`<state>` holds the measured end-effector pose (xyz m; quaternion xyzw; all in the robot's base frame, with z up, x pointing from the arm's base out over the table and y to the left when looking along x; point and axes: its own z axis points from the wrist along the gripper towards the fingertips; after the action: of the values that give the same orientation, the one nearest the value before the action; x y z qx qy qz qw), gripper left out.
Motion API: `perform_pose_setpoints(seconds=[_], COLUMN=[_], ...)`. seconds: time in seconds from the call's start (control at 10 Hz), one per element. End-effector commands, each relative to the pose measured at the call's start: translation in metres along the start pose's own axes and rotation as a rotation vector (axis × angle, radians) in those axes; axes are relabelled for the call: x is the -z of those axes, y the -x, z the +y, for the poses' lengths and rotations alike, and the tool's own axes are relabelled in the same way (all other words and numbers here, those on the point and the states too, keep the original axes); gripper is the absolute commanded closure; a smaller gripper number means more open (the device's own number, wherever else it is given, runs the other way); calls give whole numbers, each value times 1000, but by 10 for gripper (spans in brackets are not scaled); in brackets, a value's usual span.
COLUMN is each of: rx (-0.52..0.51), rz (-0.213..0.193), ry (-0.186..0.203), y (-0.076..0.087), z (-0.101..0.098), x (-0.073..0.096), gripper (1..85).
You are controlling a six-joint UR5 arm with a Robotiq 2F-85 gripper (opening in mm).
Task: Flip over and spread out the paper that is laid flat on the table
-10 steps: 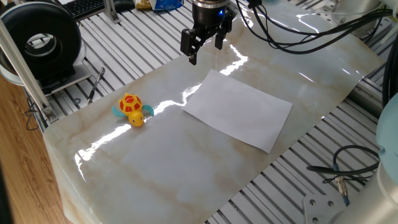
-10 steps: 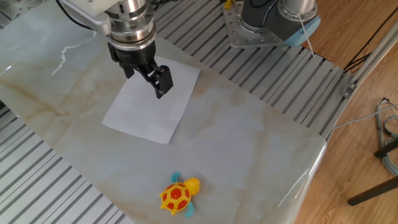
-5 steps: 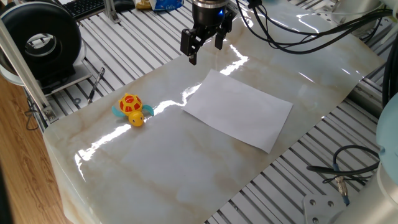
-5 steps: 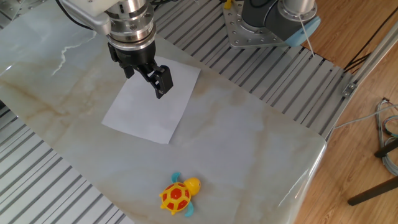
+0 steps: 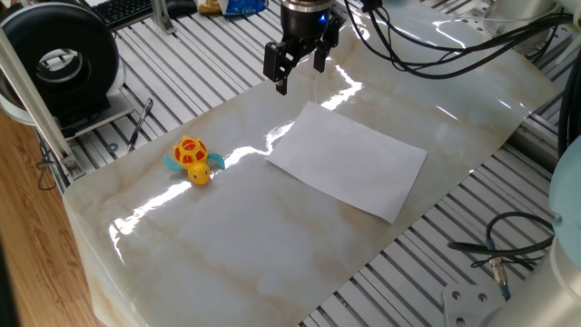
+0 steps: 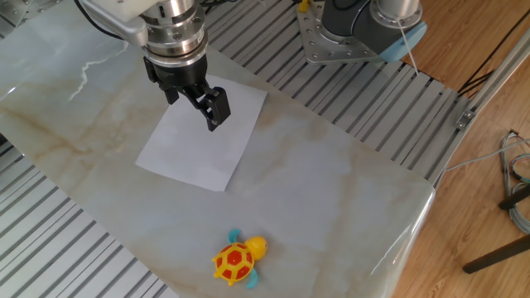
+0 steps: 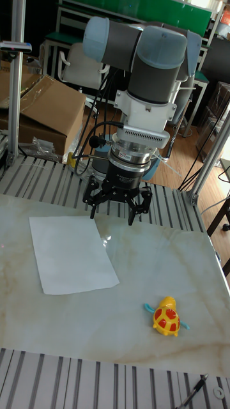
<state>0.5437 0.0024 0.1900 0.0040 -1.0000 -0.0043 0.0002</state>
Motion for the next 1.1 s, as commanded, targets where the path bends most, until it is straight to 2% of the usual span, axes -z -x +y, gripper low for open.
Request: perform_pose_setpoints(seconds=[0.0,0.9,1.0], rx=[111,115,119], rz=[-151,-146,-146], ry=[50,39,36], y=[38,38,38], z=[17,17,15], x=[3,2,2], gripper=[433,433,403])
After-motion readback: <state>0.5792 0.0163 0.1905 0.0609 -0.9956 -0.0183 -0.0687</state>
